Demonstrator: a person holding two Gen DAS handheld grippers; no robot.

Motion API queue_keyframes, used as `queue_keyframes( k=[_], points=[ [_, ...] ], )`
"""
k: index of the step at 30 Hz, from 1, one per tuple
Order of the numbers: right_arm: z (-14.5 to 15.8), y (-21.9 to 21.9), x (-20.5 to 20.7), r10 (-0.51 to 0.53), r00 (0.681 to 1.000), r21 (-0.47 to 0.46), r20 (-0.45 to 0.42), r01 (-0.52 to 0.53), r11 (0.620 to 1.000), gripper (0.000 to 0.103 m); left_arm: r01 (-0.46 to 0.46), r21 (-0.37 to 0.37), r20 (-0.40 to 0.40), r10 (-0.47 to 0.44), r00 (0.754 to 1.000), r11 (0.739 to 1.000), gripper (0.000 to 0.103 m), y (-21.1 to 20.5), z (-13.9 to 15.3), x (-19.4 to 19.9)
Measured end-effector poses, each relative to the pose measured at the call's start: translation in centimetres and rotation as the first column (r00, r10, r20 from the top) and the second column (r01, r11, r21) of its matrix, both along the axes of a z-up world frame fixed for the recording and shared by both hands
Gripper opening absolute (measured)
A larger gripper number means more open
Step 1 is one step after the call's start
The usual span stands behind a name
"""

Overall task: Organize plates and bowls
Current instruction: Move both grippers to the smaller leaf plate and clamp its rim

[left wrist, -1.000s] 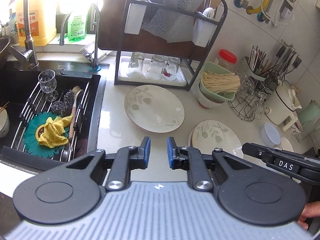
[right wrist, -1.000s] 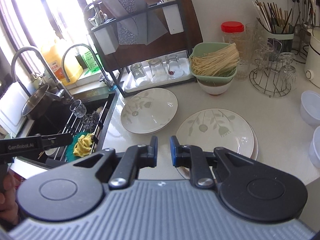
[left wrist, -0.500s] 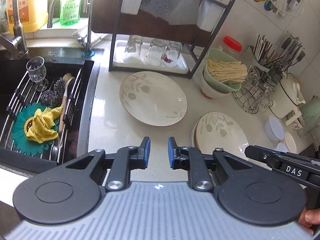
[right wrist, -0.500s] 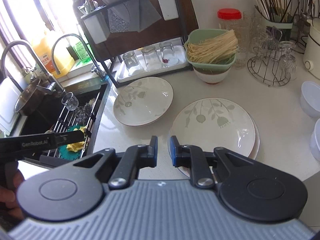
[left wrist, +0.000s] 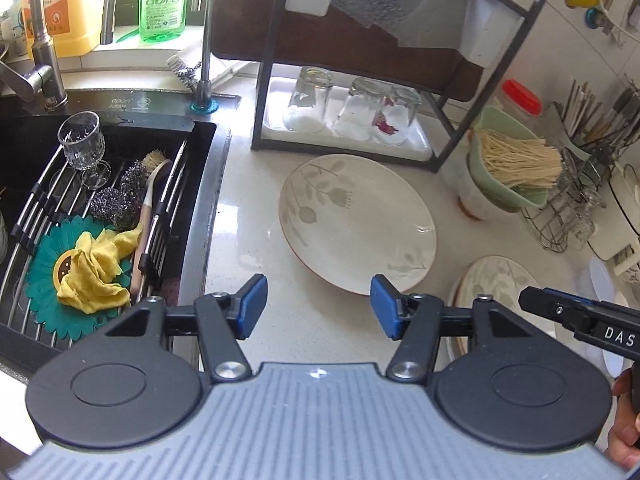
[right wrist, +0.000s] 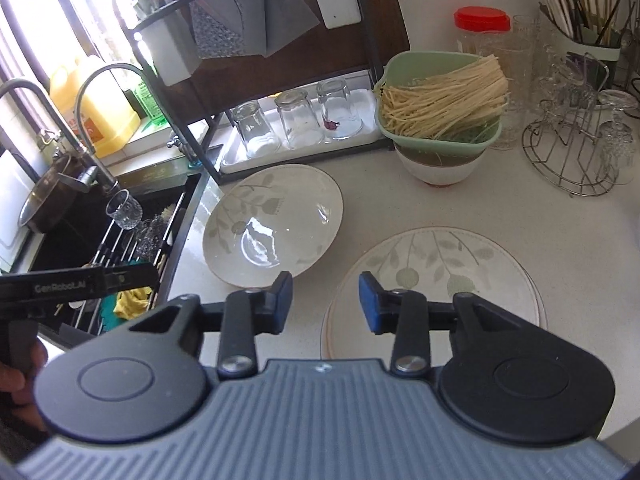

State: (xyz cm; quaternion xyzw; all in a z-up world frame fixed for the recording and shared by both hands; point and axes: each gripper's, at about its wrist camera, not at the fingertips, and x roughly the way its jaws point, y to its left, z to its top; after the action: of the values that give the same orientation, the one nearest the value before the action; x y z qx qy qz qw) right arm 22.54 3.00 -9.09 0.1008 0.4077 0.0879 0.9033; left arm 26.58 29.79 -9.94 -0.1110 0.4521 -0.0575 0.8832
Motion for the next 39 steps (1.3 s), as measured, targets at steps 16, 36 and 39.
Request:
queue_keyframes(
  k=[16,36,39],
  points=[
    [-4.9,-0.2,7.5,0.04,0.999,0.079,-0.032,-0.037,0.996,0.039,-0.032,-0.029,-0.052,0.03,0.998,0.999,0.063,-0.1,-5.5,4.8],
    [-9.5,0.4,14.8,-0.039,0.992,0.152,-0.119,0.057,0.987,0.02,-0.021,0.058,-0.038,0.023,0.999,0.998,0.04,-1.6,-9.1,11.1],
    [-10.0,0.4,15.4,-0.026,0.99,0.14,-0.137,0.045,0.989,0.012,-0.036,0.04,-0.05,0.038,0.998,0.999,0.034,-1.1,-9.6,11.5]
  ],
)
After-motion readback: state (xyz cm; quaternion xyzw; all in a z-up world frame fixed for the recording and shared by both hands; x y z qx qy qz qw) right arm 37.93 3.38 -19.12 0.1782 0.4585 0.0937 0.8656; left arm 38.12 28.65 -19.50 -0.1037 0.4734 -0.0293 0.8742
